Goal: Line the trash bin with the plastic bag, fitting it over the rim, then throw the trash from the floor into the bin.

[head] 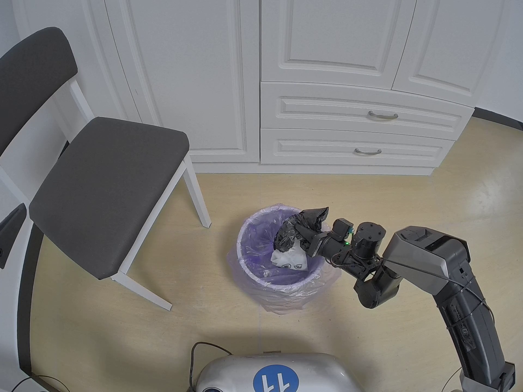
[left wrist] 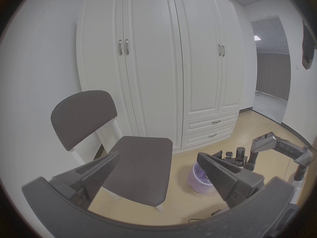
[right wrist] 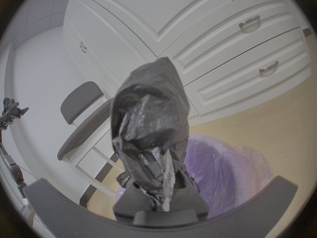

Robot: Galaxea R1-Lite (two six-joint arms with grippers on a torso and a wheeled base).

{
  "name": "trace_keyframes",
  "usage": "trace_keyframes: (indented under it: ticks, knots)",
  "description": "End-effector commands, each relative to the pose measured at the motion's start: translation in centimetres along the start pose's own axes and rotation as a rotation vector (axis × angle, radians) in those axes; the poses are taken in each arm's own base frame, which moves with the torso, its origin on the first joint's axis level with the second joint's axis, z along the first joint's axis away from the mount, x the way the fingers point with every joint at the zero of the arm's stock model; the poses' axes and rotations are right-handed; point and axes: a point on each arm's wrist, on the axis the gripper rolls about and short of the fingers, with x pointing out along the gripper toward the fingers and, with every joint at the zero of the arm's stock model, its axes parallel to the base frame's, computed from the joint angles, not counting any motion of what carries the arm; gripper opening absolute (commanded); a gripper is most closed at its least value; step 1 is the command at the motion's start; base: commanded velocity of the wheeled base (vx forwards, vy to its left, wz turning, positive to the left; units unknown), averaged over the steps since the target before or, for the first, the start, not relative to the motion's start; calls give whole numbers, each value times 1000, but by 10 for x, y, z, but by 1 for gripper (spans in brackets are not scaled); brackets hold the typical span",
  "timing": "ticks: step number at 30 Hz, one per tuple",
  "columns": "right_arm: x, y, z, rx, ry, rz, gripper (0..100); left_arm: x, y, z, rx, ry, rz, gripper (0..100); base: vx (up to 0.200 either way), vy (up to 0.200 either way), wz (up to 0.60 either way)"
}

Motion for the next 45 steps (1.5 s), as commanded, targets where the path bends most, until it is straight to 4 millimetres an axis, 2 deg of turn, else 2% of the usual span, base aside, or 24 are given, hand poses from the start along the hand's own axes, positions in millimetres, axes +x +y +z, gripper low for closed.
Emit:
trace_keyframes:
  ticks: [1, 3, 6, 11, 17, 23, 26, 27, 30, 32, 34, 35, 39, 42, 45]
  knots:
    - [-3, 14, -9, 5, 36, 17, 0, 2, 0, -1, 1, 9, -1, 100, 0, 0, 0]
    - [-4, 22, -13, -9, 46, 32, 0, 2, 0, -2, 1, 9, -4, 100, 0, 0, 0]
    - [-5, 23, -18, -31, 51, 37, 0, 2, 0, -2, 1, 9, -4, 100, 0, 0, 0]
    - [-5, 21, -9, -52, 33, 31, 0, 0, 0, -1, 2, 1, -3, 100, 0, 0, 0]
    - [-3, 40, 25, -68, -2, 43, 0, 0, 0, -2, 32, 7, -4, 100, 0, 0, 0]
    - [-4, 65, 53, -75, -14, -3, 0, 2, -1, -4, 37, 17, -2, 100, 0, 0, 0]
    - [-6, 71, 65, -95, -27, -23, 0, 1, -1, -3, 40, 12, -2, 100, 0, 0, 0]
    - [-6, 76, 76, -108, -51, -52, 0, 1, -1, -3, 40, 11, -1, 100, 0, 0, 0]
    - [-4, 85, 85, -117, -73, -93, 0, 2, -1, -5, 47, 20, 0, 100, 0, 0, 0]
    - [0, 95, 96, -151, -67, -182, 0, 3, -1, -8, 106, 32, 7, 100, 0, 0, 0]
    - [2, 98, 97, -174, -55, -223, 0, 3, -1, -9, 119, 35, 9, 100, 0, 0, 0]
    - [7, 101, 96, -216, -52, -297, 0, 3, -1, -10, 122, 36, 15, 100, 0, 0, 0]
    - [15, 106, 83, -285, -47, -406, 0, 4, -1, -9, 121, 33, 19, 100, 0, 0, 0]
    - [23, 122, 52, -315, -30, -406, 0, 4, -1, -9, 119, 32, 19, 100, 0, 0, 0]
    - [27, 125, 36, -316, -41, -386, 0, 4, -1, -9, 119, 33, 19, 100, 0, 0, 0]
